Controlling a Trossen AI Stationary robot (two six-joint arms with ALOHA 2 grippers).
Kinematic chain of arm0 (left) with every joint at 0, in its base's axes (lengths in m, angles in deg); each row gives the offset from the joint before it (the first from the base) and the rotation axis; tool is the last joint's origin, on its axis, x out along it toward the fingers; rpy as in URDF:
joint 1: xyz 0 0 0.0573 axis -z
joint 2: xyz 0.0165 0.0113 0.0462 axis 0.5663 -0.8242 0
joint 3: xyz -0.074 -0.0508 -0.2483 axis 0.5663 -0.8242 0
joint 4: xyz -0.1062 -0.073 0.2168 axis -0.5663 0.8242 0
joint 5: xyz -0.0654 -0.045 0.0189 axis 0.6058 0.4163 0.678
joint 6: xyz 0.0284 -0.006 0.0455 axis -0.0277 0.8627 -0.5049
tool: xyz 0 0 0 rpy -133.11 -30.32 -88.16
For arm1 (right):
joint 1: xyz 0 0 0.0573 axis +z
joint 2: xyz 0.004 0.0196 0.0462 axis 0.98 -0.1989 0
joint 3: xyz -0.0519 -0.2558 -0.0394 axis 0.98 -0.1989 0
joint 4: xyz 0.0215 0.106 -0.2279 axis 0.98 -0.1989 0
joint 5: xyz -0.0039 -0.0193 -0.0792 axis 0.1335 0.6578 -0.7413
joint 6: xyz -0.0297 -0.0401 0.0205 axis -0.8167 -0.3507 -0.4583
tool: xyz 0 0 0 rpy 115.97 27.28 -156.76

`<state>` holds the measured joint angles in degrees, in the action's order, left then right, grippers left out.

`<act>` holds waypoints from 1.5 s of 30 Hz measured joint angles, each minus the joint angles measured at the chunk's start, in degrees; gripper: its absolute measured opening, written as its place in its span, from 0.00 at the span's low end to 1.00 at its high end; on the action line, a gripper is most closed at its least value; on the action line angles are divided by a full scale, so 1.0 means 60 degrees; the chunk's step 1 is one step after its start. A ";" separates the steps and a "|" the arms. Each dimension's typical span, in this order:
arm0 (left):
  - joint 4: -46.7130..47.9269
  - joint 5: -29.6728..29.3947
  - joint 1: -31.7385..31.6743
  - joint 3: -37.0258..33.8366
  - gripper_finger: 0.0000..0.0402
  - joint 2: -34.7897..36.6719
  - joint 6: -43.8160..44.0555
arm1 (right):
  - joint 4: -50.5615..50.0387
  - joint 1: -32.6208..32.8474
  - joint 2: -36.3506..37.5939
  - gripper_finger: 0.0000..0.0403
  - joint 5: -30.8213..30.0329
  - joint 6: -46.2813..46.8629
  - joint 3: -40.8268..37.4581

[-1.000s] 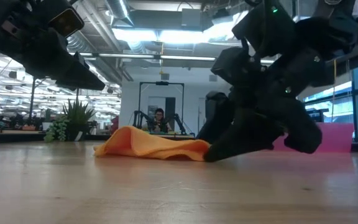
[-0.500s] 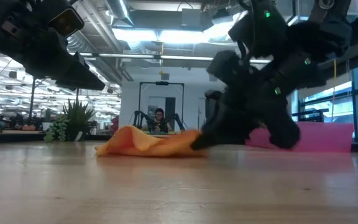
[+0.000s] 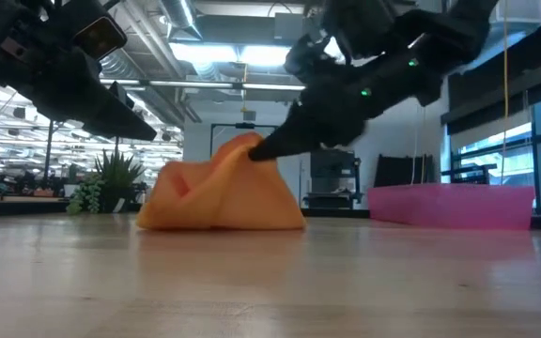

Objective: Roll microfiber towels into tight, uniform cylinder then place into a basket
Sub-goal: Roll the yellow microfiber cloth on the table

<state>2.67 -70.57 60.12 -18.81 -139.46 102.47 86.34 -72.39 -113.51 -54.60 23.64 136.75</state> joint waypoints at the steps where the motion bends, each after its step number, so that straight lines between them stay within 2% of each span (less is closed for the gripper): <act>1: 0.0014 -0.0002 0.0000 0.0000 0.30 0.0000 0.0003 | 0.0010 -0.0137 0.0000 0.03 0.0001 0.0290 0.0042; 11: 0.0014 -0.0002 0.0000 0.0000 0.30 0.0000 0.0007 | -0.0385 -0.1560 -0.0004 0.02 -0.0124 0.2220 0.0070; 18: 0.0014 0.0000 0.0000 0.0000 0.30 0.0000 0.0007 | -0.0840 -0.2048 -0.0004 0.02 -0.0138 0.2914 0.0070; 25: 0.0012 -0.0002 0.0000 0.0000 0.30 0.0000 0.0007 | -0.1517 -0.2079 -0.0004 0.02 -0.0158 0.3317 0.0070; 31: 0.0010 -0.0002 0.0004 -0.0004 0.30 0.0000 0.0007 | -0.2119 -0.2095 -0.0004 0.02 -0.0948 0.3812 0.0070; 40: 0.0010 0.0000 0.0002 -0.0004 0.30 0.0000 0.0011 | -0.2831 -0.2084 -0.0004 0.02 -0.0973 0.4646 0.0070; 45: 0.0010 0.0000 0.0000 -0.0004 0.30 0.0000 0.0011 | -0.2833 -0.2084 -0.0004 0.06 -0.0970 0.4816 0.0070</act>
<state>2.73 -70.57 60.12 -18.84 -139.46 102.53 69.34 -84.90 -113.53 -60.42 52.54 137.17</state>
